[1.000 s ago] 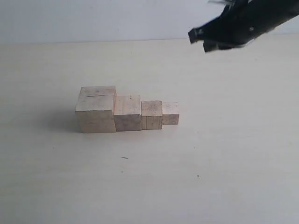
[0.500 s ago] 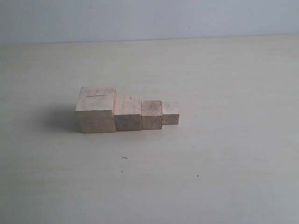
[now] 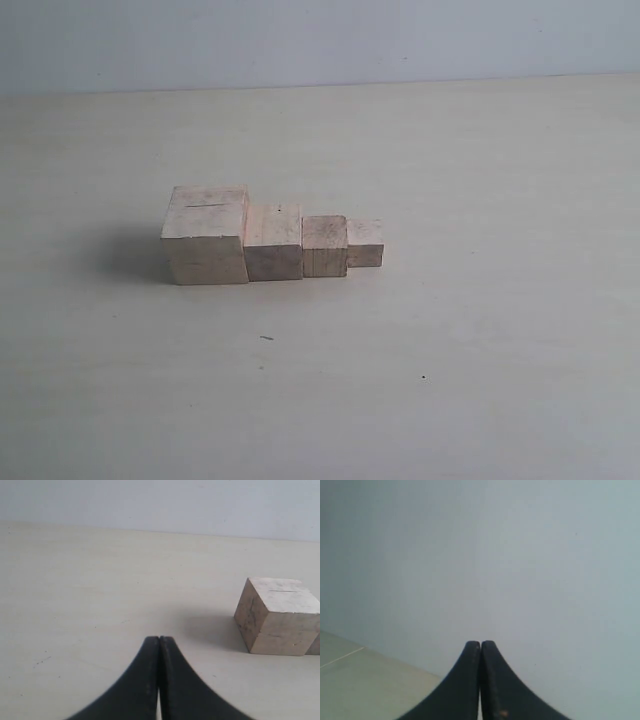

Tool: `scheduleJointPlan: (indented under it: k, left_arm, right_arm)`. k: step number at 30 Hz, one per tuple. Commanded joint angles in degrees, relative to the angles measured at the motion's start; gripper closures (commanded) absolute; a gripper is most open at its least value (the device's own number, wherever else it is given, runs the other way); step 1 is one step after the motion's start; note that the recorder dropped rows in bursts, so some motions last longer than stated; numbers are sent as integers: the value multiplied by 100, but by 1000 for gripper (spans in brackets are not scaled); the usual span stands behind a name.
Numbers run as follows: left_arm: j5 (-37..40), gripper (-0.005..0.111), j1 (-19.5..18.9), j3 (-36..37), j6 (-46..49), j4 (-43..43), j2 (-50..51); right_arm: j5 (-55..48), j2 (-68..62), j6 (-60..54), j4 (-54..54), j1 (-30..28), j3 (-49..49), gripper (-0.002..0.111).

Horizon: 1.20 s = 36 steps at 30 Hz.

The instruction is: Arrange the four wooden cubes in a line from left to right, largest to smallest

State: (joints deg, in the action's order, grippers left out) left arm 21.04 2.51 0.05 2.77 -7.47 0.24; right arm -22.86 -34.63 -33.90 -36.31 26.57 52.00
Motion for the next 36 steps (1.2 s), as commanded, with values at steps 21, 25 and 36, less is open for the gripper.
scheduleJointPlan:
  k: [21, 25, 36]
  left_arm:
    - [-42, 107, 42, -5, -8, -15, -24]
    - [-42, 107, 42, -5, -8, -15, -24]
    - [-42, 107, 42, -5, -8, -15, -24]
  right_arm:
    - [485, 1202, 106, -96, -2186, -1763, 108]
    - [821, 1402, 110, -104, -2506, -2506, 108]
    - [1067, 2174, 85, -104, -2672, -3655, 108]
